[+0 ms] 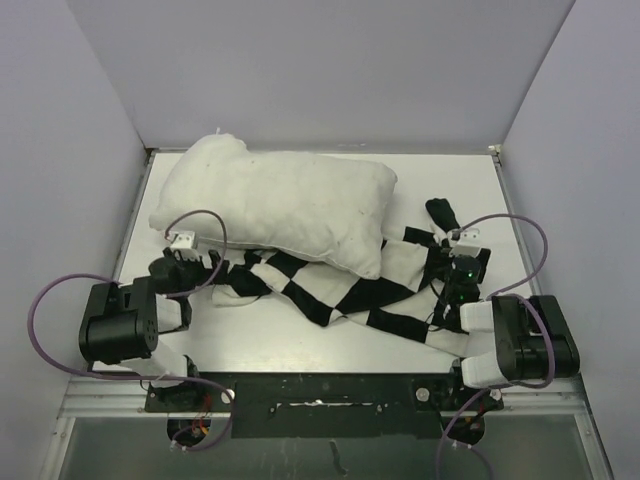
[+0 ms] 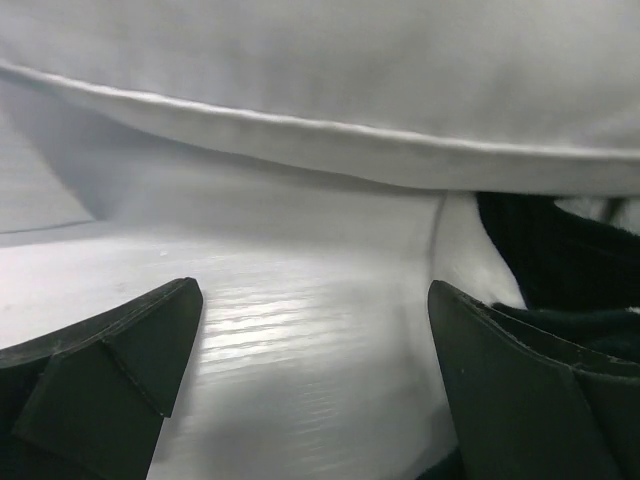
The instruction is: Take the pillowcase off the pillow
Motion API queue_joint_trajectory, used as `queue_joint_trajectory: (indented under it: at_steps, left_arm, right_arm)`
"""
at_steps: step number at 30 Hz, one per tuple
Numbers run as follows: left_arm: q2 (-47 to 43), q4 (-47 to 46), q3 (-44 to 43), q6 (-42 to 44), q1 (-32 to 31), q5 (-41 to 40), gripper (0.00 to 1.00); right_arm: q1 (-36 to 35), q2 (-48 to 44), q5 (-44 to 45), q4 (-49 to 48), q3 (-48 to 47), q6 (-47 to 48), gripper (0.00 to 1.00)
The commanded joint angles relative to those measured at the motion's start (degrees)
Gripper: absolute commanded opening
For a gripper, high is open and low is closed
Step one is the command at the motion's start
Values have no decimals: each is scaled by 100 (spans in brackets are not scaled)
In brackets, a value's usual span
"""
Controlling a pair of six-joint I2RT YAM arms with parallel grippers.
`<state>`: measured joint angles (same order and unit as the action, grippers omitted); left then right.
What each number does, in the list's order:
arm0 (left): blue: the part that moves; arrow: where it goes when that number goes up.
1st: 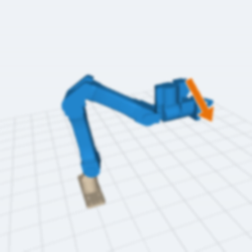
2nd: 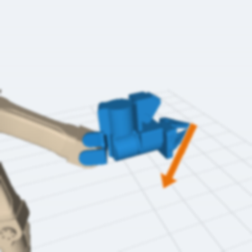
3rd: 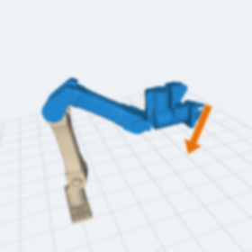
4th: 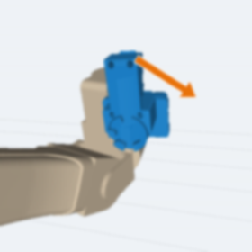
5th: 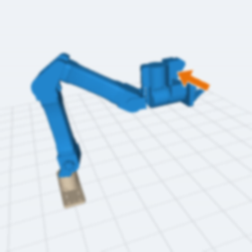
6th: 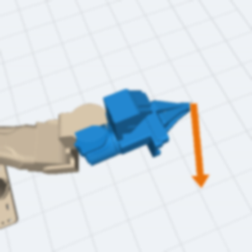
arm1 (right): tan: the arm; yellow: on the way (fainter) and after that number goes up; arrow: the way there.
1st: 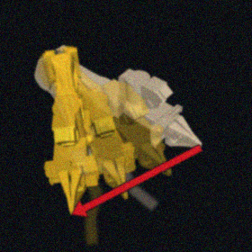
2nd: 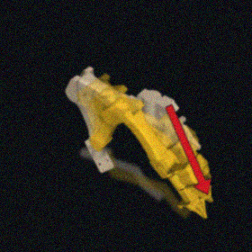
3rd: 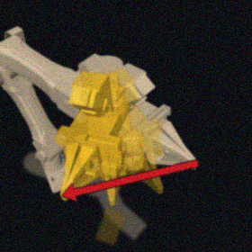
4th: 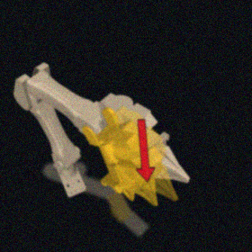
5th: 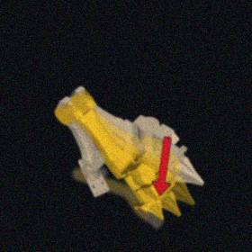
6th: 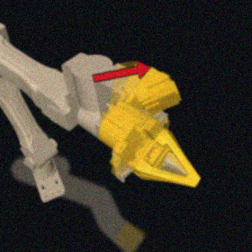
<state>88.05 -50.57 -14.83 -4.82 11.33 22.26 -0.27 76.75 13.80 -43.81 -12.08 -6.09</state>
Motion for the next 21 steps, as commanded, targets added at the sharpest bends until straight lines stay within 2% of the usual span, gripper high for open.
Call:
queue_joint_trajectory:
  at_steps: [1,3,4,6,7,8,9,11,13,21]
  left_arm:
    - [614,-2500,310,339,-481,-649,98]
    - [255,-1559,136,441,-735,-1058,98]
    - [310,-1381,-4,519,-835,-1188,98]
    - [419,-1119,-248,663,-930,-1174,98]
    - [357,-355,-627,659,-946,-1196,98]
    - [396,-274,-607,617,-934,-1209,98]
    - [460,-618,-546,636,-935,-1238,98]
    - [327,-387,-553,575,-931,-1241,98]
    - [405,-631,-514,584,-931,-1251,98]
    - [382,-587,-512,596,-931,-1279,98]
  right_arm:
    - [-370,1134,-174,-2512,156,710,98]
    - [-493,1812,-554,-3578,276,1081,98]
    - [-577,1863,-360,-3642,284,1149,98]
    - [-565,1583,-129,-2527,-86,904,98]
    - [-393,1578,-301,-1904,-381,742,98]
    - [-215,1605,-333,-1288,-714,553,98]
    - [-181,1598,-256,-853,-947,503,98]
    - [-235,1645,-206,-950,-959,550,98]
    - [-261,1607,-206,-1103,-859,587,98]
    - [-427,1619,-73,-1100,-893,772,98]
